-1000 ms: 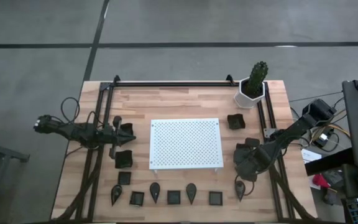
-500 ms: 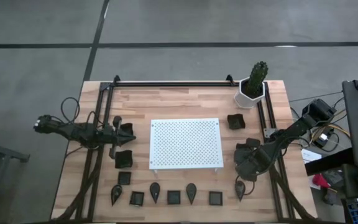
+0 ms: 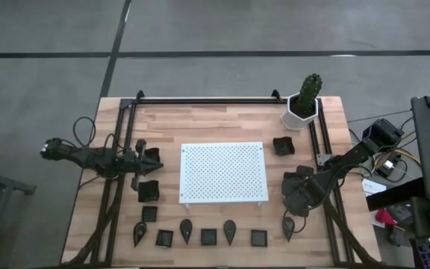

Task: Pick & Place Mini shaped plates
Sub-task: Put the distorted square plate on the shelf

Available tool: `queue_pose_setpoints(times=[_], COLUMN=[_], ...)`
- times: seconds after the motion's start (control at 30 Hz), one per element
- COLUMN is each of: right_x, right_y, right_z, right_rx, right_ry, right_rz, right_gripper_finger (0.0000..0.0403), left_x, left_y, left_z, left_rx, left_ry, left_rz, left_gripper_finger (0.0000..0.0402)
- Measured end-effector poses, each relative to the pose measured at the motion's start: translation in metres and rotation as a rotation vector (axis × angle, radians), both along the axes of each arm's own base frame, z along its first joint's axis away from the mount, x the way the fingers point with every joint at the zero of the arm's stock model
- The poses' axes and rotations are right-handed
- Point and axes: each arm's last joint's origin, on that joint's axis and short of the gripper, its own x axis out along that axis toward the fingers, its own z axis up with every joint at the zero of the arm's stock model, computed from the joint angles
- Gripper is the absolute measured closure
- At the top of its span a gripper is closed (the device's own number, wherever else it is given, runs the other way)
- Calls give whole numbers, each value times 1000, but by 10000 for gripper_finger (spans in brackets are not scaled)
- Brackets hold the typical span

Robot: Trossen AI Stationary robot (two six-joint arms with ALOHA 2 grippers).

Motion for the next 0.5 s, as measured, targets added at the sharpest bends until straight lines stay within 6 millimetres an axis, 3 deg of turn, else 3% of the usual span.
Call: queue_pose_setpoints(times=[0.27,0.5], right_x=[0,1], right_y=[0,1], right_z=[0,2], right_rx=[2,1], right_ry=[-4,-9], right_rz=[-11,-30], right_gripper_finger=[388,394], left_x=[0,0], left_y=[0,0], left_z=[0,0], left_rx=[0,0], left_ry=[0,0], left_rz=[0,0], left_gripper_finger=[401,401])
